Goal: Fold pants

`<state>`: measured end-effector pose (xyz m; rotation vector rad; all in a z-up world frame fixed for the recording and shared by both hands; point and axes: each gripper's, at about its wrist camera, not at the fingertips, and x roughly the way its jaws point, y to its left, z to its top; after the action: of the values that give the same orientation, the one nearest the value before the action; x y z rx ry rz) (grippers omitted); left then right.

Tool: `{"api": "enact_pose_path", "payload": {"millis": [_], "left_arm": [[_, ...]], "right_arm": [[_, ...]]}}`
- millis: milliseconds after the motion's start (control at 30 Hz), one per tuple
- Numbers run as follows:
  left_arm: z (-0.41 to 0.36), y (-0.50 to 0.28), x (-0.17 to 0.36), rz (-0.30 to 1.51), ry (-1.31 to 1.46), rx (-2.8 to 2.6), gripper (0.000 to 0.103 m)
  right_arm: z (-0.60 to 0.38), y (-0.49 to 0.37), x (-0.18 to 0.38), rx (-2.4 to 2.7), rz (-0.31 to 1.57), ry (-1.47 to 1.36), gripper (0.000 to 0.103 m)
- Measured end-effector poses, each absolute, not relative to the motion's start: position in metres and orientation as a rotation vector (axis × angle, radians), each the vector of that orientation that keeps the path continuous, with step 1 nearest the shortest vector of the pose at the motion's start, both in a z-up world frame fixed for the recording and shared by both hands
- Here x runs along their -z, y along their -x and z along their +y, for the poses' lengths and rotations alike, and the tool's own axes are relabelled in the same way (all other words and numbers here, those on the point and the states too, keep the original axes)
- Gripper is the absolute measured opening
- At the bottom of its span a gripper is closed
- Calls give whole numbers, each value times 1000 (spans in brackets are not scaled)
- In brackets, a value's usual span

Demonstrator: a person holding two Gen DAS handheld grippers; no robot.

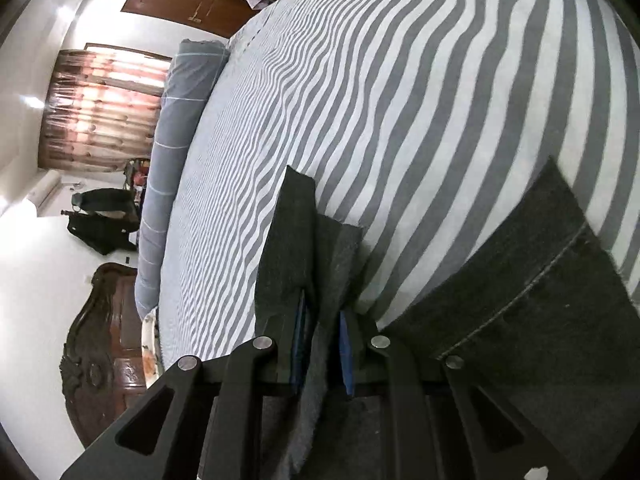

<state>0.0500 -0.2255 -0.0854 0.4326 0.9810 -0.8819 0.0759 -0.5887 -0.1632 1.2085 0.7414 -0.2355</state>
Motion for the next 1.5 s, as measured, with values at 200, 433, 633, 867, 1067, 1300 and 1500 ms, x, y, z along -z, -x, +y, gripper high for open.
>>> {"api": "enact_pose_path", "payload": {"millis": [200, 433, 633, 867, 1067, 1300, 1500], "left_arm": [[-225, -50, 87, 986, -432, 884, 3], [-228, -52, 84, 989, -440, 868, 3], [-228, -54, 68, 952, -439, 879, 3], [-236, -41, 54, 911, -515, 965, 3], [-236, -23, 71, 923, -622, 1030, 3], [-238, -12, 91, 939, -687, 1056, 3], [-235, -15, 91, 959, -664, 1088, 3]], "right_arm": [[-600, -70, 166, 269, 744, -1209, 16], [-598, -79, 151, 313, 772, -1164, 4], [-604, -65, 88, 347, 736, -1064, 4], [-607, -10, 50, 420, 761, -946, 4], [-603, 40, 74, 492, 813, -956, 4], [-597, 68, 109, 548, 857, -996, 4], [-589, 84, 119, 584, 877, -965, 3]]}}
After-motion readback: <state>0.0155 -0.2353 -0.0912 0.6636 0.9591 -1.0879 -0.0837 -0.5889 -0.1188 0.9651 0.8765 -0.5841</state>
